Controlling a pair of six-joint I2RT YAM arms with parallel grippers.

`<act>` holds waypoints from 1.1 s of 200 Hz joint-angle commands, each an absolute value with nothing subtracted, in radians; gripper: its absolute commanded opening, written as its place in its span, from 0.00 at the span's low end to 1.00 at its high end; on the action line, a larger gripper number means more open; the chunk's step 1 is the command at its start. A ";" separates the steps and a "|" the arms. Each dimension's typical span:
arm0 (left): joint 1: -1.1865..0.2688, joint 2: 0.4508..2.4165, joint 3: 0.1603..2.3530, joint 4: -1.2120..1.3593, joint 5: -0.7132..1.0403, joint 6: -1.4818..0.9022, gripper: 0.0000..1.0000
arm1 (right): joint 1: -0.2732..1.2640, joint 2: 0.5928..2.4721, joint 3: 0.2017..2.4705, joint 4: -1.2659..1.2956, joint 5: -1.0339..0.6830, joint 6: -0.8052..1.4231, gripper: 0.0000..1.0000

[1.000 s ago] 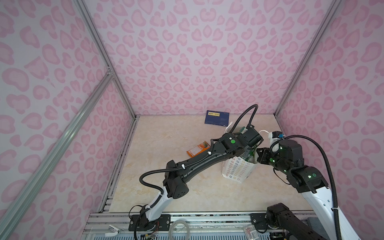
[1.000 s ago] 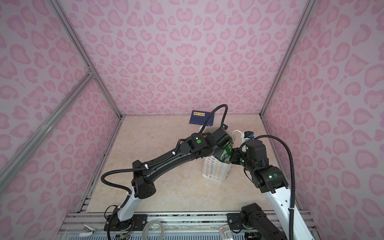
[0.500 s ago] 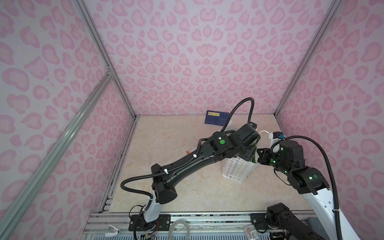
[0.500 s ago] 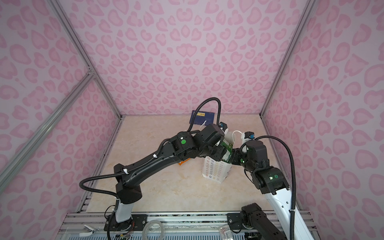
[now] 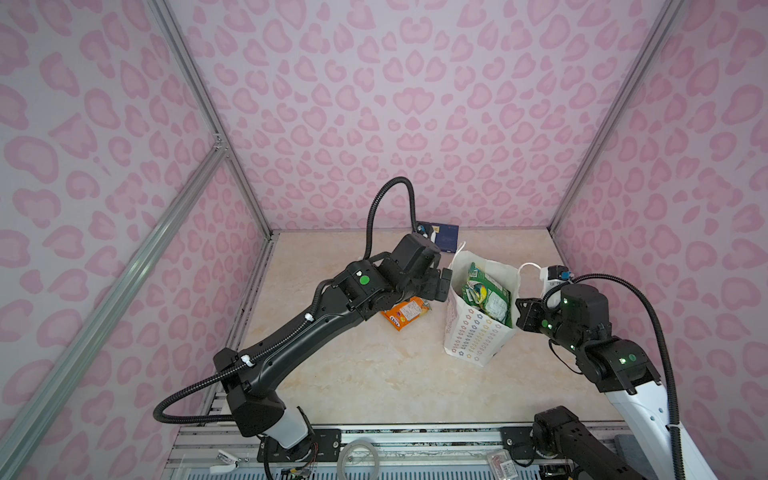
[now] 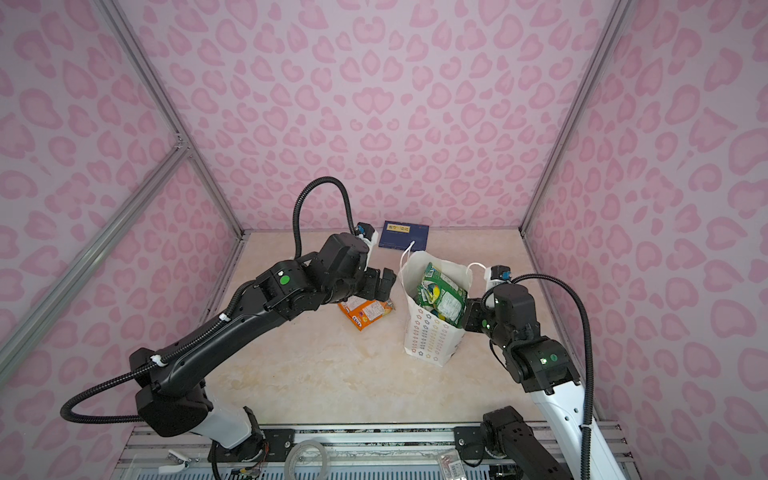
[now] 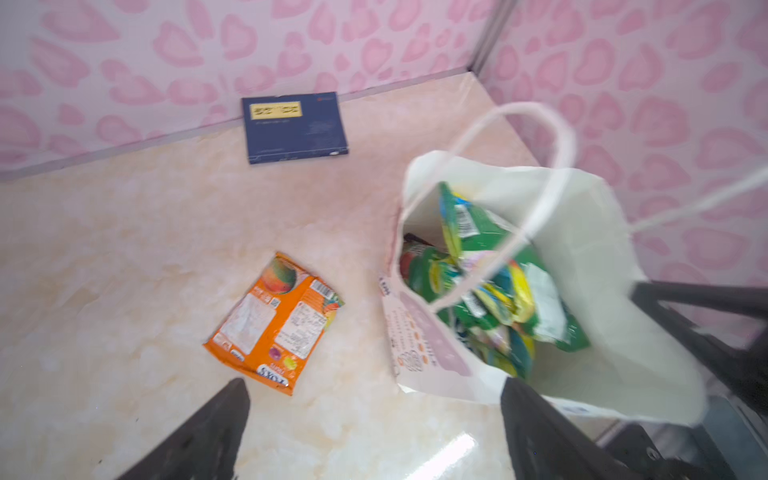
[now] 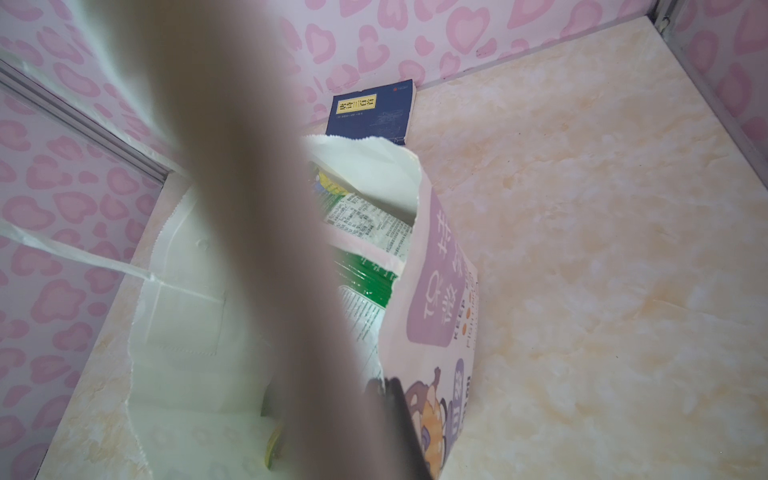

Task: Place the snacks into the paper bag

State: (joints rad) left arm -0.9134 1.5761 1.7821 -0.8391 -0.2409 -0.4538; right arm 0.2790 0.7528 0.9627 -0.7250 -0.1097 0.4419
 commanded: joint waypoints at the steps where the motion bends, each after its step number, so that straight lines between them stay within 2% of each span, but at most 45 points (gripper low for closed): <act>1: -0.847 1.611 1.781 -0.766 -0.112 -0.462 0.98 | 0.280 0.752 0.953 -0.718 -0.125 0.440 0.00; 39: -0.850 1.718 1.827 -0.747 0.070 -0.395 1.00 | 0.280 0.738 0.961 -0.728 -0.121 0.441 0.00; 58: -0.849 1.796 1.907 -0.802 -0.004 -0.425 0.98 | 0.280 0.735 0.958 -0.726 -0.126 0.448 0.00; 92: -0.847 1.939 2.074 -0.885 -0.108 -0.430 0.91 | 0.279 0.739 0.953 -0.725 -0.138 0.453 0.00; 112: -0.848 2.019 2.166 -0.941 -0.129 -0.427 0.80 | 0.280 0.738 0.956 -0.730 -0.134 0.450 0.00; 118: -0.847 2.039 2.186 -0.955 -0.121 -0.425 0.74 | 0.280 0.738 0.956 -0.729 -0.132 0.450 0.00; 154: -0.857 2.065 2.209 -0.975 -0.022 -0.417 0.23 | 0.280 0.747 0.955 -0.721 -0.131 0.447 0.00; 174: -0.875 2.044 2.222 -0.986 -0.012 -0.417 0.04 | 0.280 0.763 0.952 -0.705 -0.133 0.445 0.00; 220: -1.010 2.083 2.465 -1.072 -0.075 -0.453 0.03 | 0.310 0.848 1.017 -0.623 -0.172 0.482 0.00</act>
